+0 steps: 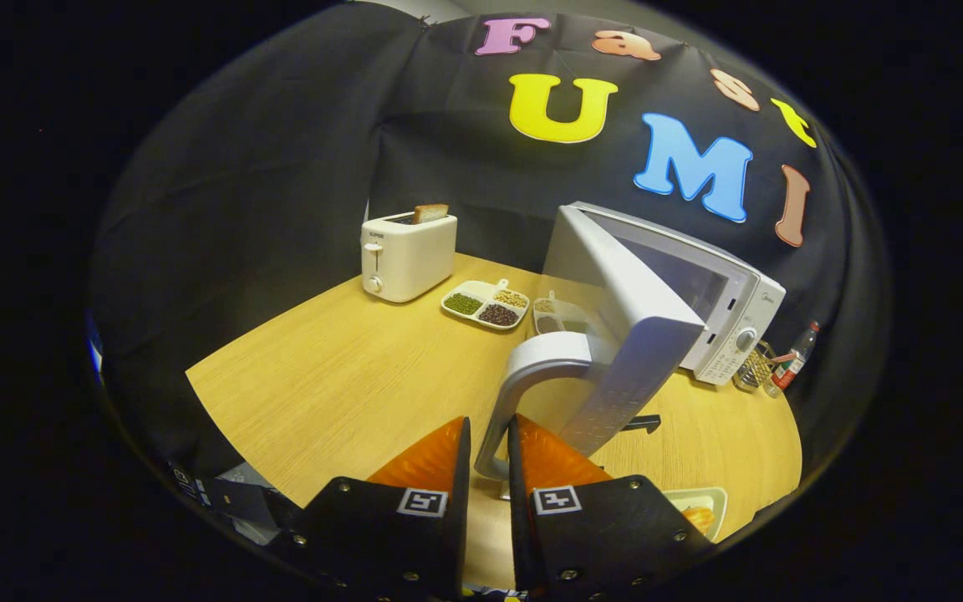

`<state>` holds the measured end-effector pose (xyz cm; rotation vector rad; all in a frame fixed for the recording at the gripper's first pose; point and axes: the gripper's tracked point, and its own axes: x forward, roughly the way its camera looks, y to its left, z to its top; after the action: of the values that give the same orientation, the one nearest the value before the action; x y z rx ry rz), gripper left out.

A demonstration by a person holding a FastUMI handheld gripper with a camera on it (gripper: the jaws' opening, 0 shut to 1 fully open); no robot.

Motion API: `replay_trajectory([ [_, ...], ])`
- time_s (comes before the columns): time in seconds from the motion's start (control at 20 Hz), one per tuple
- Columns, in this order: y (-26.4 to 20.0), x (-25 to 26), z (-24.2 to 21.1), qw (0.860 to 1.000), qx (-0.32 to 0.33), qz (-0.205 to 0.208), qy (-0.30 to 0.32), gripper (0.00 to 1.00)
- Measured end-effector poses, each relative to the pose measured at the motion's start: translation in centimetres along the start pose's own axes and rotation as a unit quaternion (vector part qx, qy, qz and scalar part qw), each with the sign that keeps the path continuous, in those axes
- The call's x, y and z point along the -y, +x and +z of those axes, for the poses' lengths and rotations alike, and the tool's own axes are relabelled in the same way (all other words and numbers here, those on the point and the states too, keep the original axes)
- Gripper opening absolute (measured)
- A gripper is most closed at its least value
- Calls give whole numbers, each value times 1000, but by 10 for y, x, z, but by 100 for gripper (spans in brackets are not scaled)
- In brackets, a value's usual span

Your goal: Open the microwave, put the food inside, and close the microwave door.

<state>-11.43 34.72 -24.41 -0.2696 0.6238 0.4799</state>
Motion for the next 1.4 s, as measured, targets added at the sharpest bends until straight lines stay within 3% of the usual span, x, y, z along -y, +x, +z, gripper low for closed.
replay_trajectory([
  [0.1,-2,-27,1,999,-3,52,15,23],
  [0.2,-15,-64,10,990,9,136,37,26],
  [0.3,-35,-75,23,982,35,182,45,27],
  [0.45,-63,-69,48,974,85,202,57,71],
  [0.55,-74,-46,67,973,120,186,59,94],
  [0.85,-85,42,76,979,152,97,92,94],
  [1.4,-62,195,-15,989,66,-51,124,94],
])
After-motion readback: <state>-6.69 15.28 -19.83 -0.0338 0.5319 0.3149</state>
